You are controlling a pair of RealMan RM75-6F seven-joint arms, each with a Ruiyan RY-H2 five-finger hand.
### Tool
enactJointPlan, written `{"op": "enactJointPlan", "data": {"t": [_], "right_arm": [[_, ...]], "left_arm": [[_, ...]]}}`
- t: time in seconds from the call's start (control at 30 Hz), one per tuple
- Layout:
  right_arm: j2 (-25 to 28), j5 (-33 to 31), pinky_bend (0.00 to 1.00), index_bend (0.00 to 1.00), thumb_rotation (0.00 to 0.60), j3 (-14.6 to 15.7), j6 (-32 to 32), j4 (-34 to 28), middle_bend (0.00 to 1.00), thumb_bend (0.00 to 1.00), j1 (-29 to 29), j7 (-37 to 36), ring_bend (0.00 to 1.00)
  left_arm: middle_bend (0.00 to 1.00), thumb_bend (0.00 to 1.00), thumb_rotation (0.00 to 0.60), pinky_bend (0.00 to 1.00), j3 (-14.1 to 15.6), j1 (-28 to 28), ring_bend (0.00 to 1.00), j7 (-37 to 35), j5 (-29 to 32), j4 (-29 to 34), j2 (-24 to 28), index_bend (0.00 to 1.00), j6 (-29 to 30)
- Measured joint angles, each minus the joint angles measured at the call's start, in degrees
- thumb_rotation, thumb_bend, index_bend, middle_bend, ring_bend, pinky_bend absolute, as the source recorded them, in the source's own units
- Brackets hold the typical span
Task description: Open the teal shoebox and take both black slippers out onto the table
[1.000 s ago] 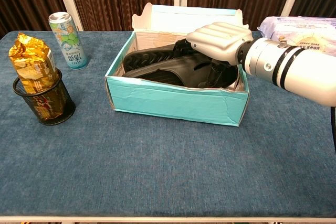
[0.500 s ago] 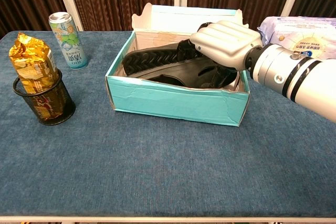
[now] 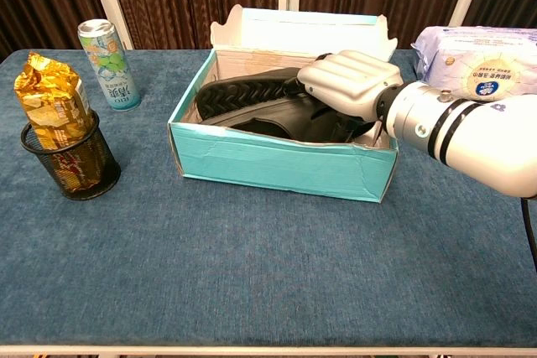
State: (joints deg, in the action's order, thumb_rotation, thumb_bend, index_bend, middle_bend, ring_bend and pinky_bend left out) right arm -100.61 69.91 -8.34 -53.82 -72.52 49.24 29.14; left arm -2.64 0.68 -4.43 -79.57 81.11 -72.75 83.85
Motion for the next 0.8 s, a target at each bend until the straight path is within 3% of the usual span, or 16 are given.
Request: {"op": "enactJointPlan", "data": {"t": [0.07, 0.17, 0.33, 0.8], "right_arm": [[-0.4, 1.1, 0.11, 0.57, 0.600, 0.0, -0.5, 0.7, 0.53, 0.41, 0.0, -1.2, 0.51], [-0.7, 2.5, 0.11, 0.63, 0.600, -0.1, -1.1, 1.6, 0.57, 0.45, -0.1, -3.4, 0.54], [0.2, 5.0, 0.11, 0.66, 0.600, -0.6, -2.3, 1.5, 0.58, 0.46, -0.1, -6.6, 0.55], [9.0, 9.5, 0.11, 0.67, 0.600, -2.5, -7.8, -6.0, 0.58, 0.46, -1.9, -11.1, 0.55]], "left_arm": [[0.18, 0.00, 0.600, 0.08, 0.0, 0.0, 0.11, 0.0, 0.1, 0.0, 0.0, 0.26, -0.1], [0.18, 0.00, 0.600, 0.08, 0.0, 0.0, 0.11, 0.2, 0.1, 0.1, 0.1, 0.26, -0.1], [0.18, 0.00, 0.600, 0.08, 0.0, 0.0, 0.11, 0.4, 0.1, 0.4, 0.2, 0.26, -0.1], [0.18, 0.00, 0.600, 0.08, -0.2, -0.6, 0.11, 1.8, -0.5, 2.0, 0.9, 0.26, -0.2]]}}
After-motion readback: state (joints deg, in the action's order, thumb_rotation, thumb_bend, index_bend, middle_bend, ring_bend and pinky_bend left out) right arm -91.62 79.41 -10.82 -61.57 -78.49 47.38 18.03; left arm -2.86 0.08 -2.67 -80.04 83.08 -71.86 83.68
